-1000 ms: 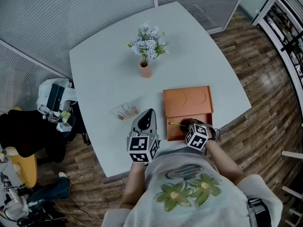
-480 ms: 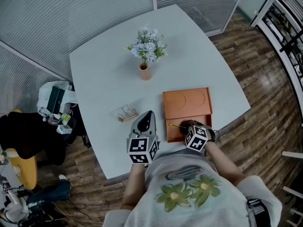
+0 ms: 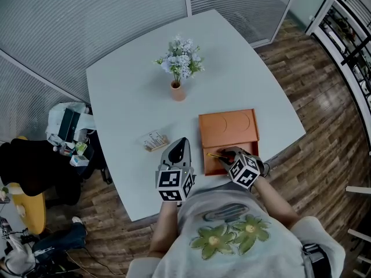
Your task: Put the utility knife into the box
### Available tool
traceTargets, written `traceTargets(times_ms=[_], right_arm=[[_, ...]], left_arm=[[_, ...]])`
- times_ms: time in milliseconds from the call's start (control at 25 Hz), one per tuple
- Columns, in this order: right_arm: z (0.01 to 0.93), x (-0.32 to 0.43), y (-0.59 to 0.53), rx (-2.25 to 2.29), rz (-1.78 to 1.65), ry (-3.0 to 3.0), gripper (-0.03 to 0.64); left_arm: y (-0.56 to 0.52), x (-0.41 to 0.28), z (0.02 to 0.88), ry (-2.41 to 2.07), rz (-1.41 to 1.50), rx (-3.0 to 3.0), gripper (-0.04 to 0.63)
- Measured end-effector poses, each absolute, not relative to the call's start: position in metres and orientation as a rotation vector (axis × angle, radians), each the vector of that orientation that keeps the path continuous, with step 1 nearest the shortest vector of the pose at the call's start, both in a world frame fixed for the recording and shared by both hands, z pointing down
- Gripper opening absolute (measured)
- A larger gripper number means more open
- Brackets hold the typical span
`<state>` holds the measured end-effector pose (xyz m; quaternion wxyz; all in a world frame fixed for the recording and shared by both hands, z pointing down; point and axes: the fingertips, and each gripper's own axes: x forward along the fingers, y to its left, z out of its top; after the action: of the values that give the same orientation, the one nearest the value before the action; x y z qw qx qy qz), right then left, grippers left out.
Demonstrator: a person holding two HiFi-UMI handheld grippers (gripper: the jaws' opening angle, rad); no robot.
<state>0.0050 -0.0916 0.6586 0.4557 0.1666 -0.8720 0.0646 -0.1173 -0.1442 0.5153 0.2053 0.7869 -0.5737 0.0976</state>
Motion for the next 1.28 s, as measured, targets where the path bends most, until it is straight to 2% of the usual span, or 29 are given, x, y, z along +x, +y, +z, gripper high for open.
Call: traceTargets(times_ms=[480, 560, 680, 760, 1280], right_arm=[[0.559, -0.006, -0.121, 0.69, 0.177, -2.434, 0.071], [0.539, -0.008, -0.125, 0.739, 0.142, -2.476, 0.041], [0.513, -0.009, -0.131, 0.811, 0.118, -2.535, 0.037], [0.499, -0.009, -0.134, 0.858, 0.119, -2.575, 0.003], [0.465, 0.003, -0.136, 0.989, 0.128, -2.667, 0.0]], left_arm=[[-0.141, -0.11, 0.508, -1.587, 0.252, 2.222, 0.001], [-0.142, -0.107, 0.505, -1.584, 0.245, 2.23, 0.002], [-0.142, -0.103, 0.502, -1.579, 0.243, 2.243, 0.0], [-0.141, -0.101, 0.501, -1.575, 0.245, 2.249, 0.0], [-0.137, -0.081, 0.488, -1.533, 0.235, 2.309, 0.0]])
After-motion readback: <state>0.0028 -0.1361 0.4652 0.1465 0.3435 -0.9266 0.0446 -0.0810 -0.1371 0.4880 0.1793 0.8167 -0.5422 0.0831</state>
